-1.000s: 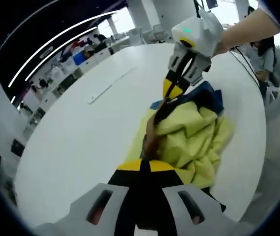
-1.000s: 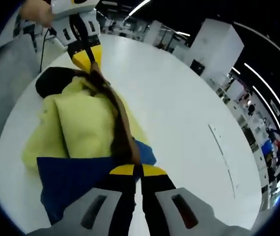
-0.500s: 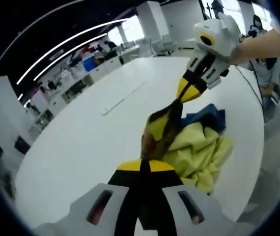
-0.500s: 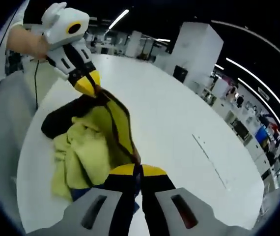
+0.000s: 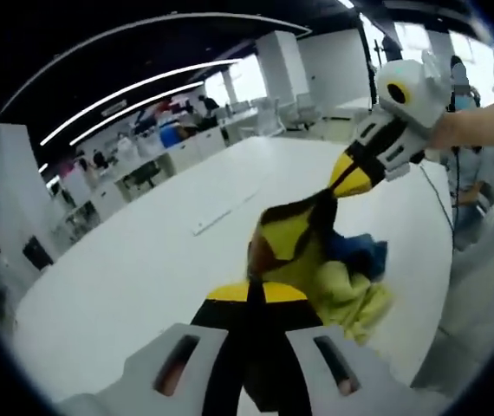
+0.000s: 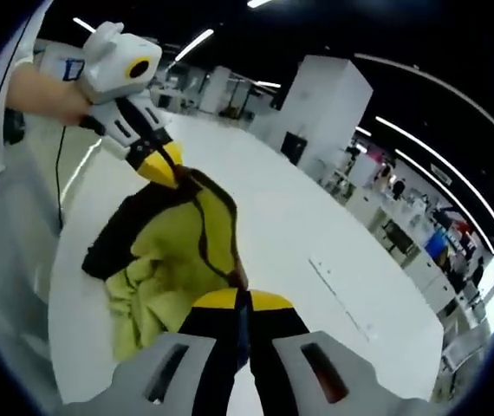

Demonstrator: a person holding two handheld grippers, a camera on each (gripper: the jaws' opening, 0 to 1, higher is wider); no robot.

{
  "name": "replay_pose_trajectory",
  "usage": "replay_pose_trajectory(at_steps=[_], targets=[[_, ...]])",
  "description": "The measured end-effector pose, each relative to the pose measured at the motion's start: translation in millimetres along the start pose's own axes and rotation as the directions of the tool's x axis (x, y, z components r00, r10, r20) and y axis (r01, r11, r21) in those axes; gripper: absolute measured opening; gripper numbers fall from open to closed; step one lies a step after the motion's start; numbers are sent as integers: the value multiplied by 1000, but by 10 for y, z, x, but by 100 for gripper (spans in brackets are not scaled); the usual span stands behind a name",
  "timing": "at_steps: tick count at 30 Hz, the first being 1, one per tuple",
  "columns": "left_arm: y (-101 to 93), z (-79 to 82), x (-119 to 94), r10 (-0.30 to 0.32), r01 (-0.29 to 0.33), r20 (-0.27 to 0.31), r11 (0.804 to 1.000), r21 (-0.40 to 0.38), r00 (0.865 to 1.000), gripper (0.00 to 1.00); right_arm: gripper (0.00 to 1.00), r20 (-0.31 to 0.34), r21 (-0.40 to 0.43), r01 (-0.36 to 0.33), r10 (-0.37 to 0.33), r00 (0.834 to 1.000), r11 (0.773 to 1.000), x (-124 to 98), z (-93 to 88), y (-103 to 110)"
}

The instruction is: Fold the garment on the visible template until the final outline fits inside the template.

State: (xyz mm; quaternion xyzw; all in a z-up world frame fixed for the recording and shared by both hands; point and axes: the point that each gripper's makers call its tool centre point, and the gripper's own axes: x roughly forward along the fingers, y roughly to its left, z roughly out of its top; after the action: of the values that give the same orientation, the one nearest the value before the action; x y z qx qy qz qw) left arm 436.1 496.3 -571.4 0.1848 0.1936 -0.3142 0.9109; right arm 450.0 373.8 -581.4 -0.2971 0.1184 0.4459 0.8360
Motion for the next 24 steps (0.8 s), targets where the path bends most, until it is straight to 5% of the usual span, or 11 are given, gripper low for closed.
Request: replay_pose_trajectory(at_steps=[13, 24], targets=[[-23, 543, -361, 2, -2, 121, 1000, 0, 993, 0, 2, 65, 38, 162, -164, 984, 986, -631, 505, -184], [-43, 974, -709, -2, 1, 226, 1000, 7, 974, 0, 2, 133, -12, 260, -256, 958, 966, -1085, 1003, -199]])
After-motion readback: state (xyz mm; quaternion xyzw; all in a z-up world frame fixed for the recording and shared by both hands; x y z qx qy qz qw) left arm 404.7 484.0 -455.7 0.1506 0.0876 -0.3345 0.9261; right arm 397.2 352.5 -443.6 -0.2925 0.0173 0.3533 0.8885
